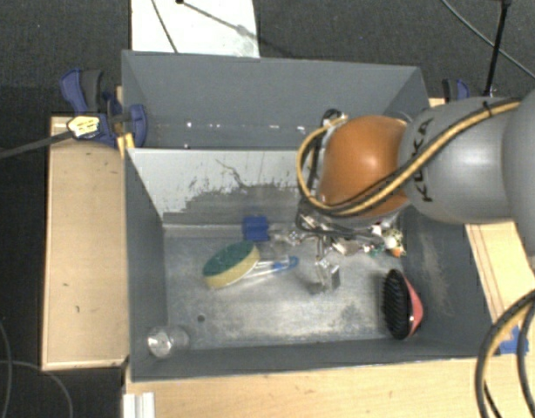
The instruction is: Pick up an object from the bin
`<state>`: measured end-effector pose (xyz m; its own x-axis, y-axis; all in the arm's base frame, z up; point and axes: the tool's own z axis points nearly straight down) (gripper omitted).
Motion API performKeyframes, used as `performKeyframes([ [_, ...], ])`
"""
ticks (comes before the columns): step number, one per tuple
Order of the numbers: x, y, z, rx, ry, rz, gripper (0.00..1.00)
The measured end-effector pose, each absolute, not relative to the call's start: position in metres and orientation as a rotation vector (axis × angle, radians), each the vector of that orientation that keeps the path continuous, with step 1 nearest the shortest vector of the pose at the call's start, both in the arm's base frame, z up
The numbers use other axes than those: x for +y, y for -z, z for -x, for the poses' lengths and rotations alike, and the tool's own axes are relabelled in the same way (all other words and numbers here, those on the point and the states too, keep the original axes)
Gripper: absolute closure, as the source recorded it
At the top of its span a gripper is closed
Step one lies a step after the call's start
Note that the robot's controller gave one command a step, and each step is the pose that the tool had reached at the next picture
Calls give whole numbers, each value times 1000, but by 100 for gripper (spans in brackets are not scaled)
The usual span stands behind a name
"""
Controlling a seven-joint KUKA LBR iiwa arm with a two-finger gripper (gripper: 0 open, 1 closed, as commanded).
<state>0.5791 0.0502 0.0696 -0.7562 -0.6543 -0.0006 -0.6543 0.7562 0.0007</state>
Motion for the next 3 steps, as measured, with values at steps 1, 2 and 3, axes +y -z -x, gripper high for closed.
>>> performKeyframes([
  [1, 51, -70, -580, 2945, -3, 1089, 0],
  [2, 50, -70, -580, 2946, -3, 1086, 100],
  [3, 51, -101, -582, 2943, 1, 1077, 100],
])
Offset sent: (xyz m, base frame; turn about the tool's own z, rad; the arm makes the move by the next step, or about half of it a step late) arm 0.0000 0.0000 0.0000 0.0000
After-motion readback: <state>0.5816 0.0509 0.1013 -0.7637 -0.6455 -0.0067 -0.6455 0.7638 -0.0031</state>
